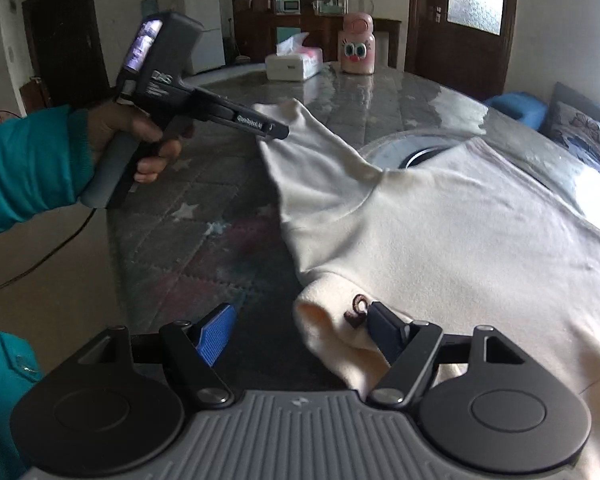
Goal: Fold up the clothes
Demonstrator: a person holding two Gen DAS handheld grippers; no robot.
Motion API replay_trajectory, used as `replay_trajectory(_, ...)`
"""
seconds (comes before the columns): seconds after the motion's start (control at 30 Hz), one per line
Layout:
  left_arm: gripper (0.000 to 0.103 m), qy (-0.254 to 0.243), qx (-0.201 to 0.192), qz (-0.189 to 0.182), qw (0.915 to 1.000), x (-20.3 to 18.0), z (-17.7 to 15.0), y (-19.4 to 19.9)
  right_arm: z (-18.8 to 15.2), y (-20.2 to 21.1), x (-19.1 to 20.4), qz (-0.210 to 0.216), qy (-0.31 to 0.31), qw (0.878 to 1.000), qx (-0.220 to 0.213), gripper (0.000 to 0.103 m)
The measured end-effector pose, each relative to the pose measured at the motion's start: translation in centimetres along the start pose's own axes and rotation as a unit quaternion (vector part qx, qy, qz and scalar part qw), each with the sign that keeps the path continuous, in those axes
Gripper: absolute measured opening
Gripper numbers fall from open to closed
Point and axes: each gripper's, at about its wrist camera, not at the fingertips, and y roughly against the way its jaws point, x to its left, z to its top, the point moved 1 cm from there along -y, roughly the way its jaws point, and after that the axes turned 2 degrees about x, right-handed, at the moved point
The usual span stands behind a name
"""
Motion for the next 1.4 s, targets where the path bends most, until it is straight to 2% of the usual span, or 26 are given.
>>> replay_trajectory(0.13, 0.021, 0.009, -0.009, -0.018, 0.9997, -0.7, 0.6, 1.3, 0.0, 2.0, -0.7, -0.016, -0.019, 0.999, -0.028, 0.076)
replay_trajectory(0.3, 0.032, -0.026, -0.035, -0.092, 0.9948, -4.8, 1.3, 3.8, -1.3, 3.0, -2.4, -0.05, -0.051, 0.997, -0.021, 0.077)
replay_trajectory(0.47, 0.032, -0.068, -0.035, -0.175, 0.9816, -9.6, 0.6, 5.5, -3.4, 3.0, -2.7, -0.048, -0.064, 0.997, 0.004, 0.077)
replay_trajectory(0.6, 0.032, -0.106, -0.027, -0.224, 0.9684, -12.7, -0.8, 6.3, -3.9, 4.2, -2.3, -0.04, -0.061, 0.997, -0.008, 0.077)
replay_trajectory(0.73, 0.032, -0.133, -0.007, -0.239, 0.9618, -14.5, -2.6, 5.9, -4.3, 4.3, -2.6, -0.04, -0.071, 0.997, -0.011, 0.078)
replay_trajectory(0.9, 0.032, -0.141, 0.001, -0.23, 0.9628, -14.8, -4.2, 5.7, -4.9, 5.0, -2.5, -0.038, -0.078, 0.996, -0.021, 0.078)
replay_trajectory(0.93, 0.034, -0.138, 0.001, -0.23, 0.9634, -14.7, -4.0, 5.8, -5.0, 5.5, -2.6, -0.038, -0.083, 0.995, -0.027, 0.078)
replay_trajectory(1.0, 0.046, -0.131, 0.001, -0.229, 0.9646, -14.5, -3.6, 5.9, -5.3, 6.7, -3.0, -0.045, -0.097, 0.994, -0.038, 0.078)
replay_trajectory(1.13, 0.057, -0.122, -0.007, -0.232, 0.965, -14.4, -2.9, 6.4, -6.5, 8.8, -4.6, -0.086, -0.137, 0.985, -0.053, 0.078)
replay_trajectory(1.17, 0.062, -0.121, -0.011, -0.233, 0.9649, -14.5, -2.7, 6.6, -7.0, 9.4, -5.4, -0.1, -0.158, 0.981, -0.056, 0.078)
replay_trajectory(1.3, 0.076, -0.122, -0.029, -0.242, 0.9623, -15.3, -2.1, 7.3, -9.3, 11.6, -8.3, -0.154, -0.229, 0.959, -0.07, 0.077)
replay_trajectory(1.33, 0.077, -0.122, -0.033, -0.244, 0.9616, -15.5, -2.0, 7.4, -9.9, 12.1, -8.9, -0.17, -0.244, 0.952, -0.073, 0.077)
replay_trajectory(1.4, 0.082, -0.124, -0.039, -0.247, 0.9602, -16.0, -1.7, 7.7, -11.3, 13.3, -10.5, -0.203, -0.284, 0.934, -0.082, 0.075)
